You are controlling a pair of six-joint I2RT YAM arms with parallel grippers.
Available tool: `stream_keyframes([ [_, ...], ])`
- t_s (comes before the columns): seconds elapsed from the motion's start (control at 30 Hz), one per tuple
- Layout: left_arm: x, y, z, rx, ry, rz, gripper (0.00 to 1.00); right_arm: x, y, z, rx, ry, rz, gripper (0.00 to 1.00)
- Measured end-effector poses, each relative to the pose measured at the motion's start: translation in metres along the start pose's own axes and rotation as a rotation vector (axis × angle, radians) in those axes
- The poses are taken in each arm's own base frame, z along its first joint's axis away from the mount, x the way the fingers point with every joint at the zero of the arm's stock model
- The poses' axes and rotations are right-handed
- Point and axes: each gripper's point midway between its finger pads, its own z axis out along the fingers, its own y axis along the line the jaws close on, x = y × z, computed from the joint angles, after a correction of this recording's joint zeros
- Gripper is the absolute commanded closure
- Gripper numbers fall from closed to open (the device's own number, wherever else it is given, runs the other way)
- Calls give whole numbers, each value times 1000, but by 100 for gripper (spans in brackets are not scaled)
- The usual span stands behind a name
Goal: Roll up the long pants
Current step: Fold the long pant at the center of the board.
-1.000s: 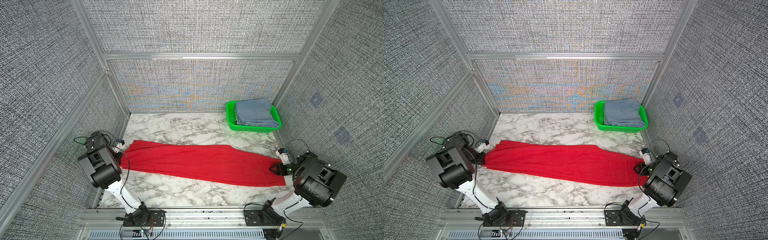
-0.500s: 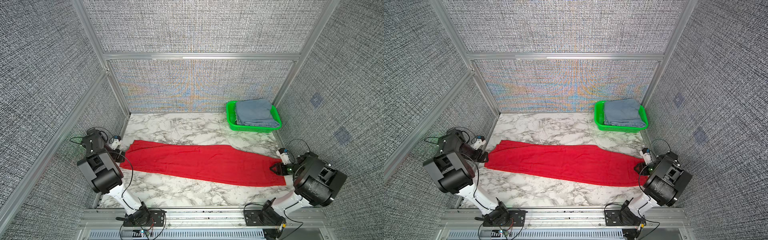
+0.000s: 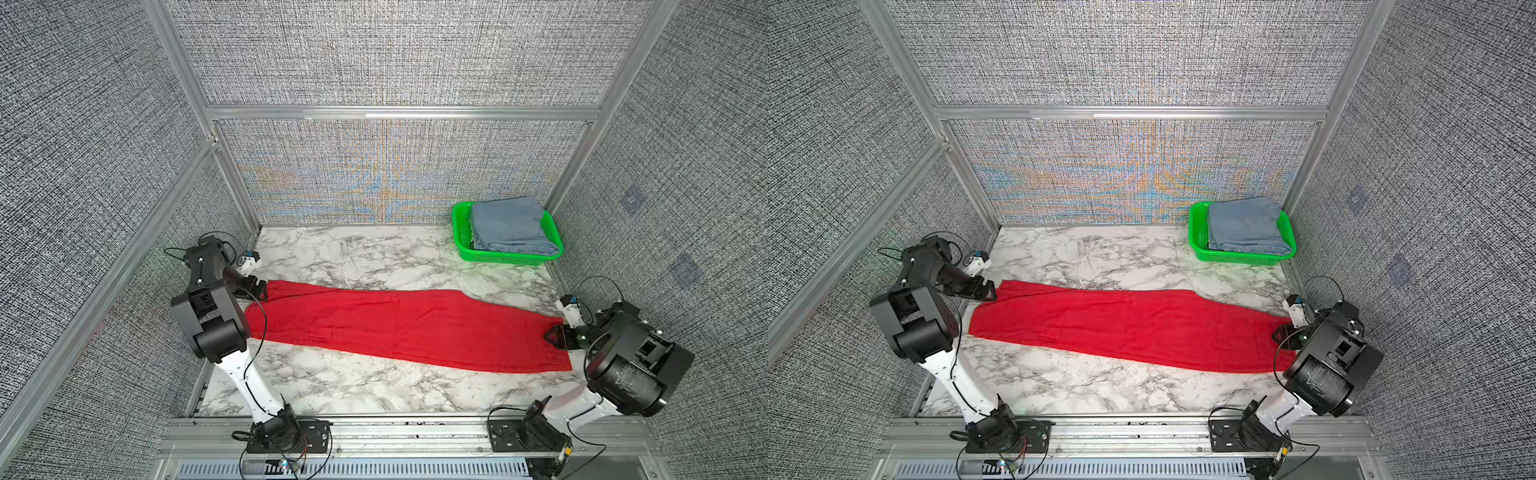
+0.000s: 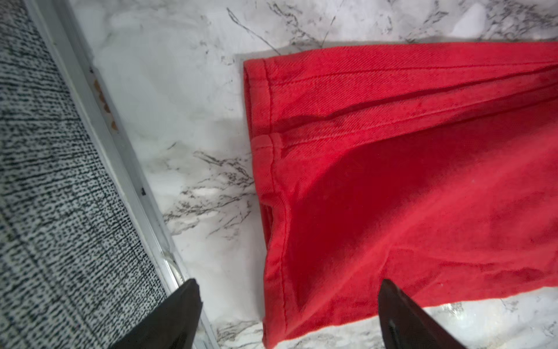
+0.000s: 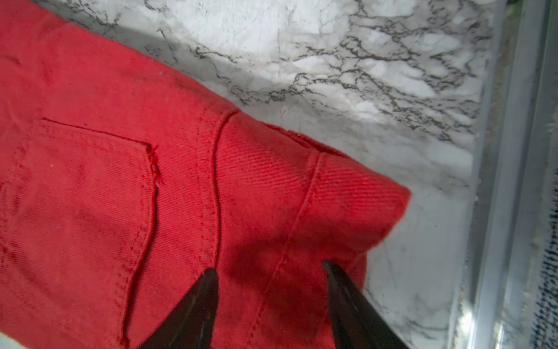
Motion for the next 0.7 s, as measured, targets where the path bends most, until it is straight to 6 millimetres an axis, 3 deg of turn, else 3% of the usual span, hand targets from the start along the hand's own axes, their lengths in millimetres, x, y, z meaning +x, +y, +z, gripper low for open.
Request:
stream_keyframes([
  [0.1,-5,8,-2,-30,26,-10,26,0,0,0,3,-2,-2,39],
  [0.23,-9,14,-2,-43,53,-12,27,0,-1,0,7,-1,-4,39],
  [0.53,2,-15,12,53,110,31,28,3,-2,1,22,5,-7,39],
  [0.7,-5,-17,20,46,101,60,32,1,-3,-1,31,1,-5,39],
])
